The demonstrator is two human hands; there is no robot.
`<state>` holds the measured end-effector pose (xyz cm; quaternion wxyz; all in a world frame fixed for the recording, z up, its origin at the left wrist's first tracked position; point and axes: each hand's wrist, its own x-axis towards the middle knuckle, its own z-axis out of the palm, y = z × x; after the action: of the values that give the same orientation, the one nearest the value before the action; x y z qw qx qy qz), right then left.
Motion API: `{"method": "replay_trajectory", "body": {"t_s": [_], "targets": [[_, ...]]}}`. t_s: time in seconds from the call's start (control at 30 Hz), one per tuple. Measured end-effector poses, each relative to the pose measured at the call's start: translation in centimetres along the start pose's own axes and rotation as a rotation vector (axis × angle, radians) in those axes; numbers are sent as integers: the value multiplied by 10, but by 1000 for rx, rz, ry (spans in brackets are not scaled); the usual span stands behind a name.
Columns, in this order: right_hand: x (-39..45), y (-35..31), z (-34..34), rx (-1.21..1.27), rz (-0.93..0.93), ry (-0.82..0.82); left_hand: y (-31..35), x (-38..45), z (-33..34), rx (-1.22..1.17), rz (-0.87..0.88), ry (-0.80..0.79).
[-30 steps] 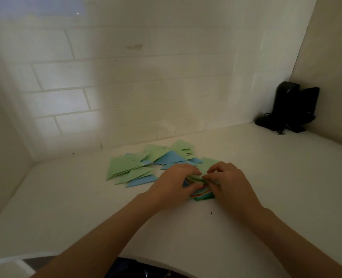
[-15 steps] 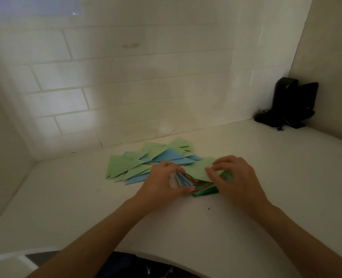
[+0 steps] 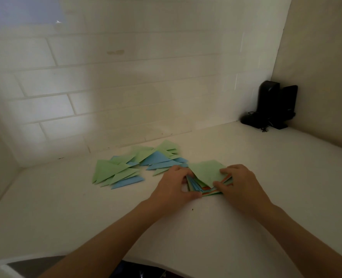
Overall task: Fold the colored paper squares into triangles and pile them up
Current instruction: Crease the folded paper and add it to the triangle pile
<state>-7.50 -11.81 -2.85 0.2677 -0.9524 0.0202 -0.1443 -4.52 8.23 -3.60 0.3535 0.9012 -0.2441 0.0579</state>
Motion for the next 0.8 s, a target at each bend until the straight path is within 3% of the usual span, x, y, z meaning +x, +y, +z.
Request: {"method": "replay_trajectory", "body": {"t_s": [0.63, 0.7, 0.8], "targets": [[-21, 100, -73, -157, 229, 88, 90, 62, 99, -99, 157, -27], [-29, 107, -79, -236, 181, 154, 99, 66, 109, -112, 171, -31], [-37, 111, -85, -96, 23, 210, 108, 69, 116, -143, 180, -48]]}}
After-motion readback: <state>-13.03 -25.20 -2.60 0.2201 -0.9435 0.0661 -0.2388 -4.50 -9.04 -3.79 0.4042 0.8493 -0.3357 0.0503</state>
